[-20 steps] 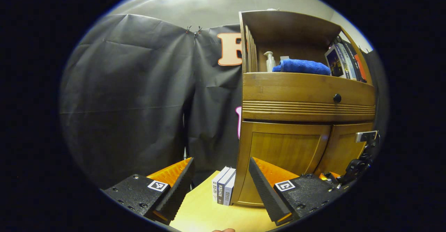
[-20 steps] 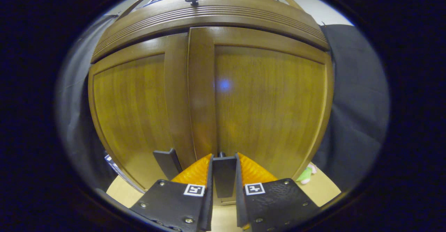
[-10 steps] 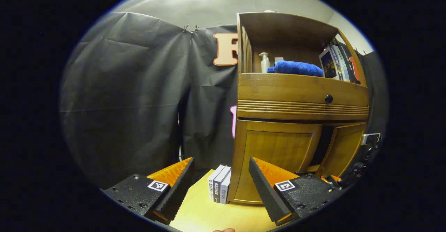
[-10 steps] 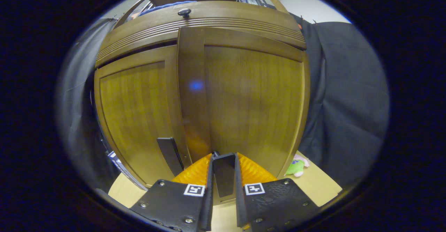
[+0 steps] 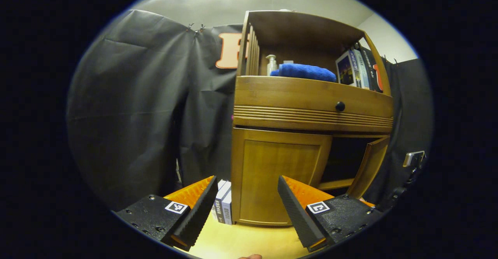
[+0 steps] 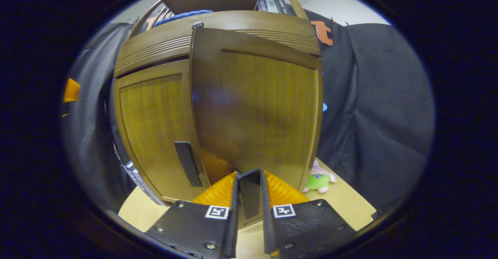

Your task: Open the right door of the double-door shoe cabinet with the right hand, and open the left door with the left hand.

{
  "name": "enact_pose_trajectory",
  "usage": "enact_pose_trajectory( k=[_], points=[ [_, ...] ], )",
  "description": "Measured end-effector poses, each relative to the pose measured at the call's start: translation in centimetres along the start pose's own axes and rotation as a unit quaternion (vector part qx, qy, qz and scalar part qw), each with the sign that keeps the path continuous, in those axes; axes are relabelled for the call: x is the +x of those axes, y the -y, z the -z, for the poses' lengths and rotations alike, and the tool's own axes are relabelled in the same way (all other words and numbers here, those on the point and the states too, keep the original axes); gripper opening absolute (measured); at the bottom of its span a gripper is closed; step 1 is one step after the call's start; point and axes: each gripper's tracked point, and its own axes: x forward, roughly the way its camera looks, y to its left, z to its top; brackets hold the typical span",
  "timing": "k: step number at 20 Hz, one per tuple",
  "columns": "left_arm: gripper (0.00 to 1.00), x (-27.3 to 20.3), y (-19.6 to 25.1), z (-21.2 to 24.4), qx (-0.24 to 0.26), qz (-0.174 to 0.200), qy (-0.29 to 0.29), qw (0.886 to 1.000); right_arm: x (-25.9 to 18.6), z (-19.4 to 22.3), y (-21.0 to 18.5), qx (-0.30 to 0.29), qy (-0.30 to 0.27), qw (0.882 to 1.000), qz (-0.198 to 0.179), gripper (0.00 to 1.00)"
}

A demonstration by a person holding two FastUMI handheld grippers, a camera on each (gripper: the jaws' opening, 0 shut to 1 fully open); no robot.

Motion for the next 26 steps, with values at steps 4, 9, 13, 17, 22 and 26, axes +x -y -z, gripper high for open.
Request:
enact_pose_trajectory(
  k=[4,9,13,17,22,26],
  points=[
    [0.92,0.0,2.3,0.3,0.001,0.031,-0.004,1.000,-0.4,-0.5,0.4,0.018,-0.006,1.000,0.004,0.27],
    [0.92,0.1,4.2,0.7,-0.008,0.057,-0.010,0.998,-0.6,-1.1,1.4,0.029,-0.008,0.999,0.015,0.27],
    [0.92,0.0,5.9,1.1,-0.021,0.078,-0.017,0.997,-1.4,-1.3,2.8,0.020,-0.002,0.999,0.034,0.27],
    [0.92,-0.2,7.6,1.3,-0.020,0.097,-0.018,0.995,-2.0,-1.3,4.2,0.028,-0.001,0.998,0.055,0.27],
    [0.92,-0.5,10.5,2.2,-0.026,0.129,-0.031,0.991,-3.7,-1.1,9.2,0.021,0.008,0.995,0.098,0.27],
    [0.96,-0.8,12.5,2.5,-0.021,0.149,-0.036,0.988,-3.9,-1.4,12.2,0.029,0.015,0.993,0.116,0.29]
  ],
)
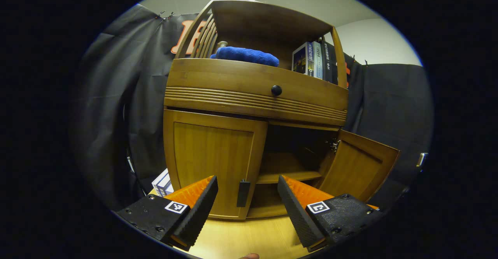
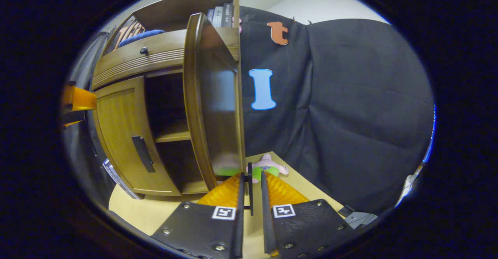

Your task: Open the right door of the double-door shoe cabinet with the right hand, and open the left door with the left hand.

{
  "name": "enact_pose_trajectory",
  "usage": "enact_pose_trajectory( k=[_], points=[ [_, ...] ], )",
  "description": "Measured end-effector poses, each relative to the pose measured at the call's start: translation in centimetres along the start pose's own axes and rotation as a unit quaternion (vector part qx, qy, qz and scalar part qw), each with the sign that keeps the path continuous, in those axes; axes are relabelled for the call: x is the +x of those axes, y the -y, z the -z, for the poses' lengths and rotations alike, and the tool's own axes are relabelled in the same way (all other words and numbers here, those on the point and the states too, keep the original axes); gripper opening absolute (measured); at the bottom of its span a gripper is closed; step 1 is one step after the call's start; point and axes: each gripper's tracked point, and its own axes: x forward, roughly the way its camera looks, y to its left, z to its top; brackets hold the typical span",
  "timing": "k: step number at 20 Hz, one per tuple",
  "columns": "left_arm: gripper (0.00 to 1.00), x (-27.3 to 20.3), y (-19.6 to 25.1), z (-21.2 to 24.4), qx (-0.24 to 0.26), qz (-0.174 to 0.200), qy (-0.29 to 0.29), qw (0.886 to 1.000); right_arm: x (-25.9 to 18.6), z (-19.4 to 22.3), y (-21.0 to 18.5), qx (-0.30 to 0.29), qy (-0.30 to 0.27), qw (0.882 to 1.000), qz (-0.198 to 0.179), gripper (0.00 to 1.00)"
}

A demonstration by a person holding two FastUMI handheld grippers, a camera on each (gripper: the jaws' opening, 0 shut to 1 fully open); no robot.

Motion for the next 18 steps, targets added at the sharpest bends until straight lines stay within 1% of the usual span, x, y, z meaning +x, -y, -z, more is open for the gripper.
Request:
enact_pose_trajectory(
  k=[1,6,9,11,13,18],
  points=[
    [0.96,0.2,0.3,0.0,0.003,0.003,-0.001,1.000,0.0,-0.2,0.6,0.003,0.002,1.000,0.002,0.20],
    [0.96,1.5,1.2,0.6,0.005,0.006,-0.002,1.000,0.3,-0.3,2.4,0.009,0.005,1.000,-0.008,0.20],
    [0.96,2.7,1.0,1.1,0.015,-0.003,-0.002,1.000,0.4,-0.5,2.8,0.002,0.011,1.000,-0.014,0.20],
    [0.95,3.7,0.4,1.5,0.022,-0.013,0.001,1.000,0.8,-0.8,3.4,0.000,0.016,1.000,-0.007,0.20],
    [0.95,4.9,0.0,2.0,0.023,-0.017,0.003,1.000,0.4,-1.1,4.6,-0.001,0.021,1.000,0.005,0.13],
    [0.95,8.2,-0.9,4.6,0.027,-0.030,-0.013,0.999,0.6,-1.8,7.6,-0.003,0.033,0.999,0.042,0.12]
  ],
)
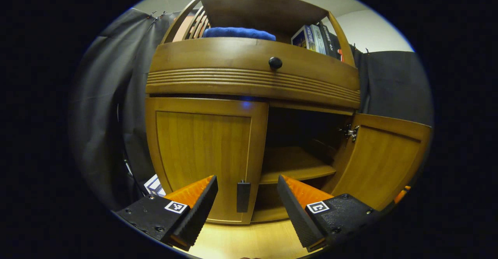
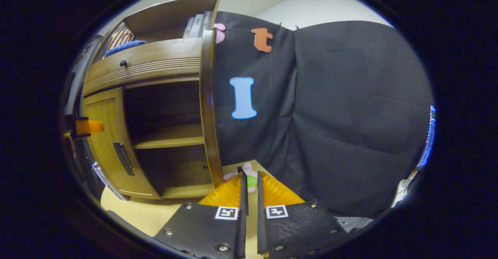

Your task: Open the right door of the double-door shoe cabinet with the right hand, and open the left door with the left hand.

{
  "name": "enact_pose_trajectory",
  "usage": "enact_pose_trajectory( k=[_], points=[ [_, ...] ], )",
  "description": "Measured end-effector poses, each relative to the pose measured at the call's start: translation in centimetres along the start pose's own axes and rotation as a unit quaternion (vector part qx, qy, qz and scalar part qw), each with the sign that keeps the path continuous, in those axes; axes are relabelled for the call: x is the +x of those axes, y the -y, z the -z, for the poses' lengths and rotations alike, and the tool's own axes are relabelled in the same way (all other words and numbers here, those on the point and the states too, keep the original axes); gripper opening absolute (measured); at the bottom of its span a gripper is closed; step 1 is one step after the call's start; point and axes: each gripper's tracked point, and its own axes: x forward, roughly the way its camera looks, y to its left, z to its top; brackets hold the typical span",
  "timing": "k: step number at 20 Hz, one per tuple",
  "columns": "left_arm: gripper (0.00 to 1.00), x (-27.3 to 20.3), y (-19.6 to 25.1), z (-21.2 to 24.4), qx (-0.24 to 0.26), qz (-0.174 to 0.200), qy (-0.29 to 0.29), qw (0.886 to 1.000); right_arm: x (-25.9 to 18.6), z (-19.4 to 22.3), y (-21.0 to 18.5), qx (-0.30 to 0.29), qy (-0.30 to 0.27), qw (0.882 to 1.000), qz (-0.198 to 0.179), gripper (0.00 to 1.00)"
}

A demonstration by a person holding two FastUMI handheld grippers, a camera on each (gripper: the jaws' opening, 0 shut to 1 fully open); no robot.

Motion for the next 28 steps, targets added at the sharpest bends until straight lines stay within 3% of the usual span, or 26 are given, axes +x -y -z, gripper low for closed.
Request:
enact_pose_trajectory(
  k=[2,3,9,20,21,28],
  points=[
    [0.92,1.3,-0.4,1.2,0.008,-0.013,-0.010,1.000,-0.1,0.1,1.2,0.003,0.002,1.000,0.016,0.12],
    [0.94,2.1,-0.5,1.5,0.012,-0.016,-0.012,1.000,-0.3,0.1,1.4,0.008,0.002,1.000,0.015,0.12],
    [0.82,6.5,-1.6,4.1,0.027,-0.035,-0.028,0.999,-1.2,-0.5,2.9,0.001,0.004,0.999,0.036,0.12],
    [0.45,10.0,-1.5,7.1,0.015,-0.034,-0.050,0.998,-3.9,-1.0,5.6,-0.012,0.003,0.997,0.082,0.12],
    [0.37,9.9,-1.5,6.9,0.016,-0.035,-0.051,0.998,-4.0,-0.9,5.4,-0.013,0.003,0.997,0.081,0.12],
    [0.34,9.3,-1.5,6.9,0.008,-0.030,-0.049,0.998,-4.8,-0.8,3.9,-0.013,0.003,0.998,0.062,0.12]
  ],
)
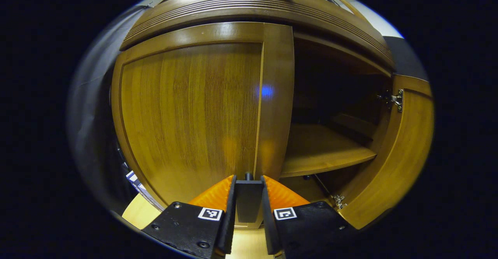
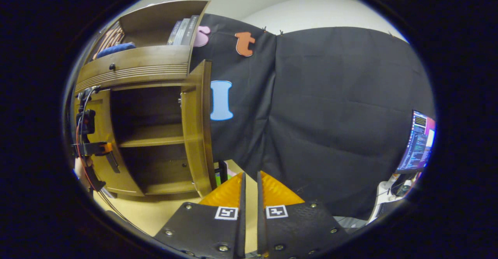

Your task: Open the right door of the double-door shoe cabinet with the right hand, and open the left door with the left hand.

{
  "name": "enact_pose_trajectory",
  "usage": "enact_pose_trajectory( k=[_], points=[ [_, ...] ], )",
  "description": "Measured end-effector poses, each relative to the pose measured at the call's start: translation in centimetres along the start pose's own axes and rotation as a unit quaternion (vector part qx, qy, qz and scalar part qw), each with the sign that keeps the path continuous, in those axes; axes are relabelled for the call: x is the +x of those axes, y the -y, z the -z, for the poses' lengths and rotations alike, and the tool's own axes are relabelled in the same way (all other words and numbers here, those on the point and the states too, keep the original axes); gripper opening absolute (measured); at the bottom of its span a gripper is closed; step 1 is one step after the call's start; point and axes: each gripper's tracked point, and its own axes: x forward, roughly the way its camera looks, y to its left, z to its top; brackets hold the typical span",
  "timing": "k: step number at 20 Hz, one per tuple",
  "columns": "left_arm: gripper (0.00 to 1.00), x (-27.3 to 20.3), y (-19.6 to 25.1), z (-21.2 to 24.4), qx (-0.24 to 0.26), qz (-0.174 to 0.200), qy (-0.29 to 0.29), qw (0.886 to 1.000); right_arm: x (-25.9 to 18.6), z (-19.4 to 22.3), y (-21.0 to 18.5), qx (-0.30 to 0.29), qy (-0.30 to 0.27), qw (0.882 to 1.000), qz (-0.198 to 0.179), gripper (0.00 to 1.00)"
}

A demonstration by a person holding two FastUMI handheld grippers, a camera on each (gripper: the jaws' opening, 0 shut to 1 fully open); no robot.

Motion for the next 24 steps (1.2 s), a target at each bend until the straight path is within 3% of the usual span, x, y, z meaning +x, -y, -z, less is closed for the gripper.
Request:
enact_pose_trajectory(
  k=[6,8,9,13,24],
  points=[
    [0.31,-2.2,-0.3,0.7,-0.006,0.007,0.002,1.000,-0.4,0.6,-1.8,0.001,-0.006,0.999,-0.034,0.12],
    [0.36,-3.4,-0.5,1.0,-0.008,0.009,0.001,1.000,-0.4,0.7,-2.6,-0.002,-0.007,0.999,-0.048,0.12],
    [0.31,-3.9,-0.6,1.0,-0.009,0.009,0.001,1.000,-0.4,0.7,-3.0,-0.003,-0.007,0.999,-0.054,0.12],
    [0.31,-5.6,-1.3,1.4,-0.017,0.007,0.000,1.000,-0.5,0.9,-4.7,-0.008,-0.010,0.997,-0.082,0.12],
    [0.31,-10.4,-3.5,2.4,-0.040,-0.007,0.003,0.999,-0.6,1.6,-9.9,-0.024,-0.021,0.985,-0.171,0.12]
  ],
)
